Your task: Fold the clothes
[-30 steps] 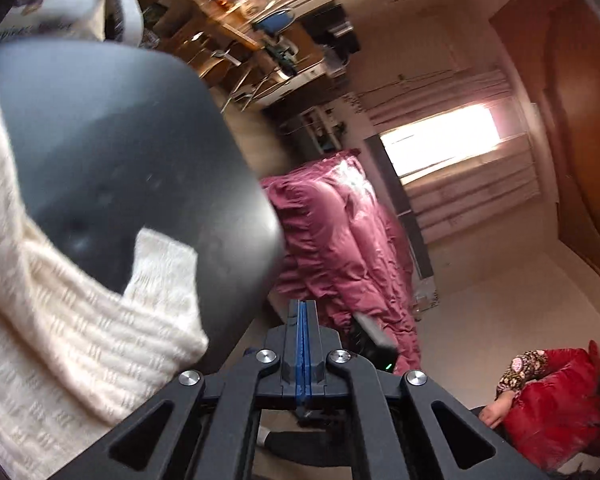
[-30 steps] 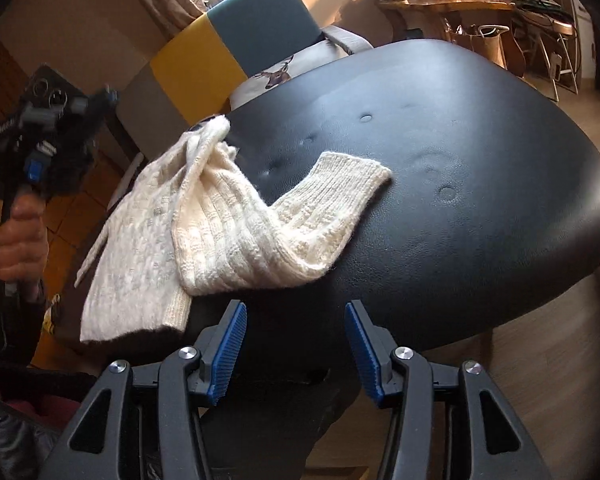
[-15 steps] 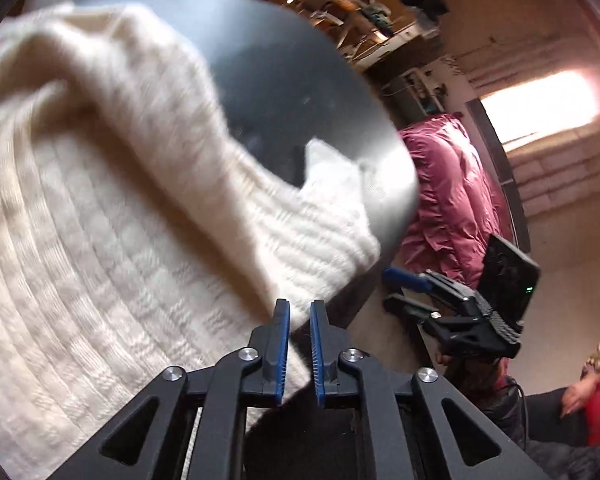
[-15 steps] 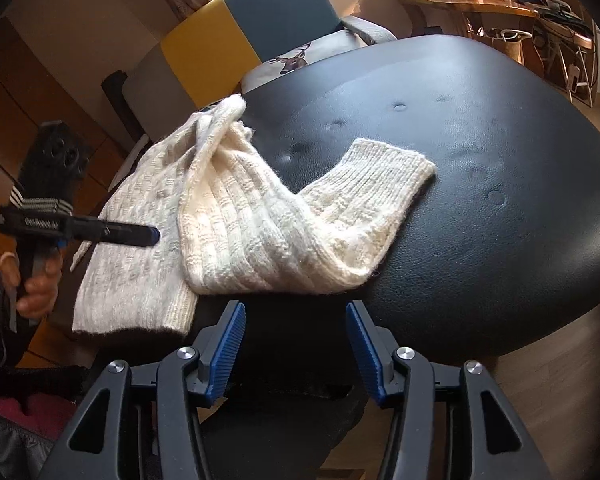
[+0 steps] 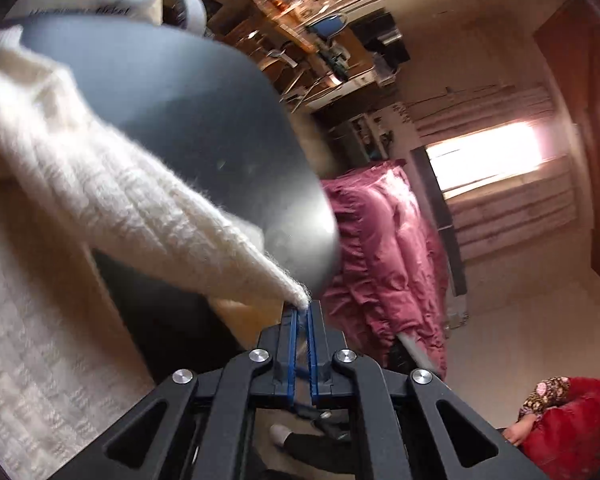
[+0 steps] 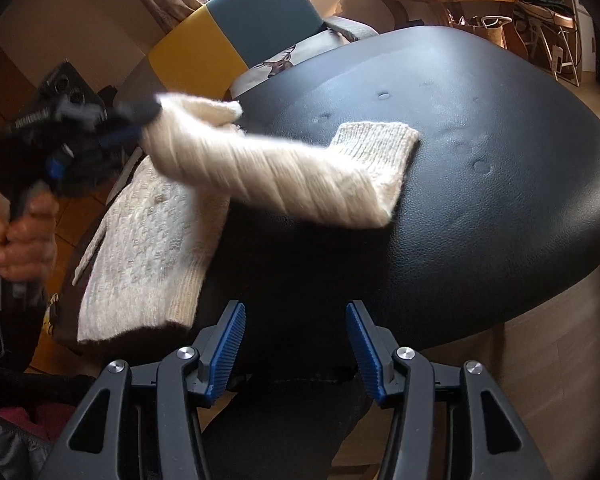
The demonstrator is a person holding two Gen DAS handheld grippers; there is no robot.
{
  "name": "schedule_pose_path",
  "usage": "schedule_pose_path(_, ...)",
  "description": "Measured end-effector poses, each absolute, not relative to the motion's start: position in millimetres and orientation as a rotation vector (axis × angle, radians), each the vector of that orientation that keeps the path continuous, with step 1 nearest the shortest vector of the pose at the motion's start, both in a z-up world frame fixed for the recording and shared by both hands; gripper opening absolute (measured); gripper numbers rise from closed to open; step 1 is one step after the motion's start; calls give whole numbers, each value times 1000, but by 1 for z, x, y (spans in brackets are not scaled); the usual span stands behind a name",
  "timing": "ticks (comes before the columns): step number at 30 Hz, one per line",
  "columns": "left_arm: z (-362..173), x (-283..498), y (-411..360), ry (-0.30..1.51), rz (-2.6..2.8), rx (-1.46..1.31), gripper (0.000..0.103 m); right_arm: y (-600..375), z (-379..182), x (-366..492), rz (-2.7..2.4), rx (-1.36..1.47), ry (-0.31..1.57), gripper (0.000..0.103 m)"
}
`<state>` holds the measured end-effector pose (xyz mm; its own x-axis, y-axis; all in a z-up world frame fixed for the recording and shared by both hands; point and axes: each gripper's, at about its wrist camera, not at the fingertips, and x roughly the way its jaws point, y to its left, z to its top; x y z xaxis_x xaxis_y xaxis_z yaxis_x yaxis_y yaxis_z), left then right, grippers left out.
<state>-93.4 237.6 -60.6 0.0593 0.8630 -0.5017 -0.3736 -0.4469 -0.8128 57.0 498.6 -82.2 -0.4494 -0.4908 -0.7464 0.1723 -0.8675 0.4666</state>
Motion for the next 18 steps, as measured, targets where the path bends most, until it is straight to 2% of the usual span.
schedule_pose_path(5, -9, -142, 264, -563, 1624, -1243, 4, 498, -84, 49, -2369, 1362, -453, 54)
schedule_pose_path(8, -11, -175, 291, -540, 1663, -1285, 5, 497, -79, 37, -2419, 1332, -442, 54)
schedule_pose_path(14, -54, -209, 349, -405, 1602, -1499, 7, 494, -70, 2, -2547, 1317, -345, 54)
schedule_pose_path(18, -55, -201, 323, -426, 1591, -1469, 17, 492, -63, -13, -2619, 1297, -297, 54)
